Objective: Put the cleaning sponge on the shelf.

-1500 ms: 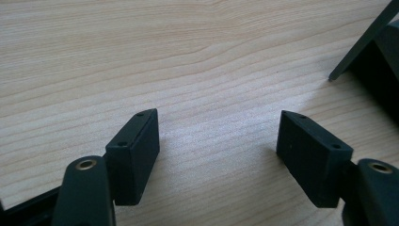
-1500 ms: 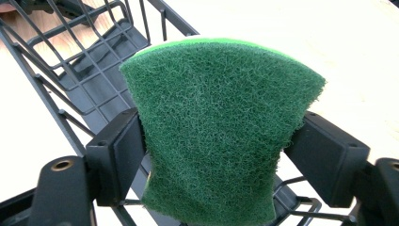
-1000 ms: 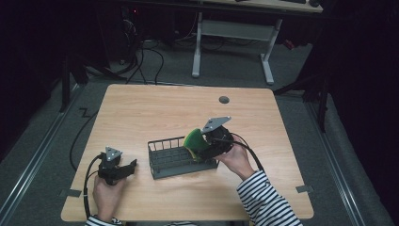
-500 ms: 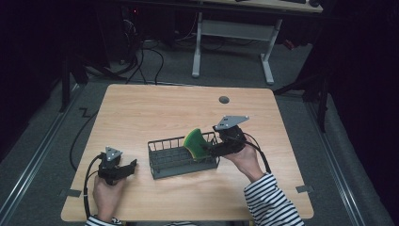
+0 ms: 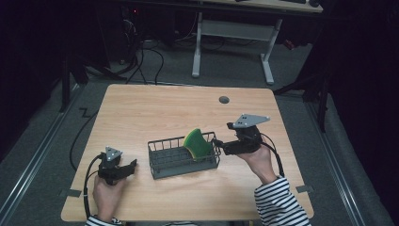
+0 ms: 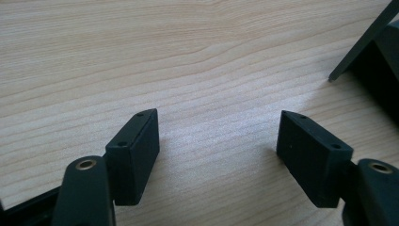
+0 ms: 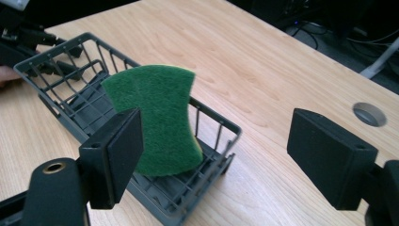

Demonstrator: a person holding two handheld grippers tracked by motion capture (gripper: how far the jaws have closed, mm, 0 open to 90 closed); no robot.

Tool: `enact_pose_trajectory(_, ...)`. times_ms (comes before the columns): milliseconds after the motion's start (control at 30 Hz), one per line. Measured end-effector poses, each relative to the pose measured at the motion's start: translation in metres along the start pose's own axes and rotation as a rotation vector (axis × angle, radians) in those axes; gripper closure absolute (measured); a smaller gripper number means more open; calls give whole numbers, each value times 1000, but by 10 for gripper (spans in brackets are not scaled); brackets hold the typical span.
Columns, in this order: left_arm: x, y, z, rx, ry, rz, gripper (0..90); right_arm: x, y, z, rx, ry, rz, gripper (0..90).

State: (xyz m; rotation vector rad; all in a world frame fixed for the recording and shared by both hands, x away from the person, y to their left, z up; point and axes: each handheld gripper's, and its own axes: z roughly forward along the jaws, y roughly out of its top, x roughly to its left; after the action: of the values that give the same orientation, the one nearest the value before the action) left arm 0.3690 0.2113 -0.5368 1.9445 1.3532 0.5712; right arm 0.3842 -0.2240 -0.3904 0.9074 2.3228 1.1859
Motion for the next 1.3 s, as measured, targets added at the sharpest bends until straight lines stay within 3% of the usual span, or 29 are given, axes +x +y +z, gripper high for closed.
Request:
enact_pose_trajectory(200,0,0,0,0,1,1,309,-10,-13,-13,-8,-22,51,197)
enact_pose_trajectory(533,0,0,0,0,1,1,309,-19,-21,-37,-42,-65,74,204)
enact_pose_trajectory(600,0,0,0,0,1,1,308,-23,-28,-46,-68,-80,106,221)
enact_pose_trajectory(833,0,0,0,0,1,1,308,-37,-51,-60,-65,-113,176,230)
enact_pose_trajectory(1300,0,0,0,1,2,2,308,-45,-82,-79,-99,-157,259,248)
